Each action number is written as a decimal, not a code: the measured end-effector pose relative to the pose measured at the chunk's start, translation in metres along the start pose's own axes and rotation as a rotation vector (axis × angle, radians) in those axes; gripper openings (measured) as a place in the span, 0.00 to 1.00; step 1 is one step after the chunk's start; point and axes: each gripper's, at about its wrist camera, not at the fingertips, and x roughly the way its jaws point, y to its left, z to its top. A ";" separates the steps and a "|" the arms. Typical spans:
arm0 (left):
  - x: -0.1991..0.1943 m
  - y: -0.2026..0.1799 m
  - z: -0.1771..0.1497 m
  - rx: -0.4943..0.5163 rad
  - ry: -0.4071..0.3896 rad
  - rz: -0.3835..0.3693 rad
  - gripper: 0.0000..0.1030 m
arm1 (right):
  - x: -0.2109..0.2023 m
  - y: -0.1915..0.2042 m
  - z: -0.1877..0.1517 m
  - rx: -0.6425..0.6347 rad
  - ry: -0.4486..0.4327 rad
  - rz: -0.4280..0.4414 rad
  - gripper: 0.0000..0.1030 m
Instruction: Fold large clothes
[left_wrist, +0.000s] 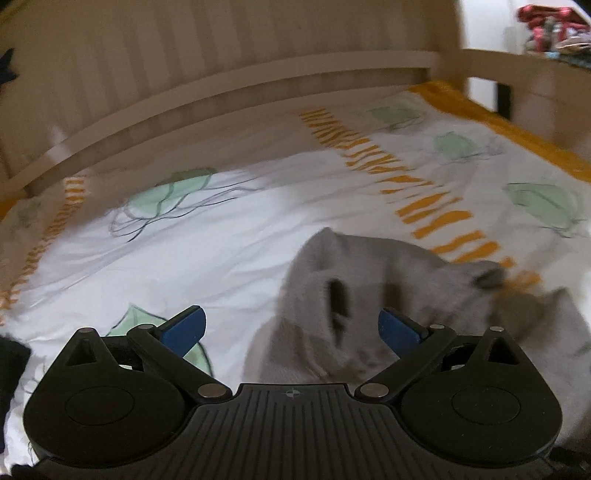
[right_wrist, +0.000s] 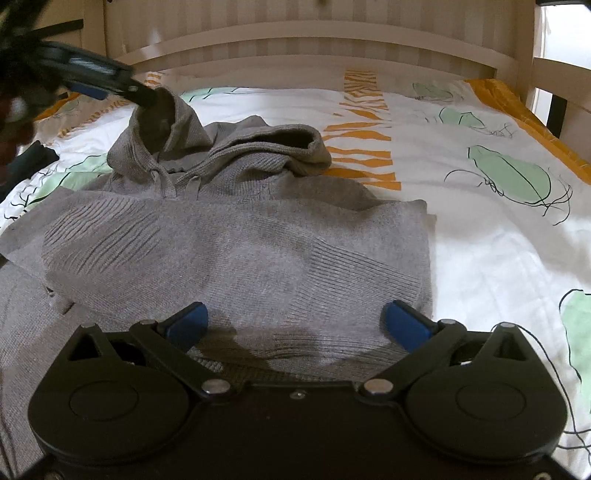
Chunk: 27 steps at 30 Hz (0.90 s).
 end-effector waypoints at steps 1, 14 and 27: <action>0.006 0.005 -0.001 -0.009 0.010 0.025 0.98 | 0.000 0.000 0.000 0.000 0.000 0.000 1.00; 0.032 0.113 -0.078 -0.331 0.180 0.070 0.98 | -0.006 -0.003 0.017 0.017 0.045 0.010 0.99; 0.034 0.093 -0.061 -0.216 0.117 0.006 0.84 | 0.037 -0.024 0.111 0.057 -0.066 0.016 0.82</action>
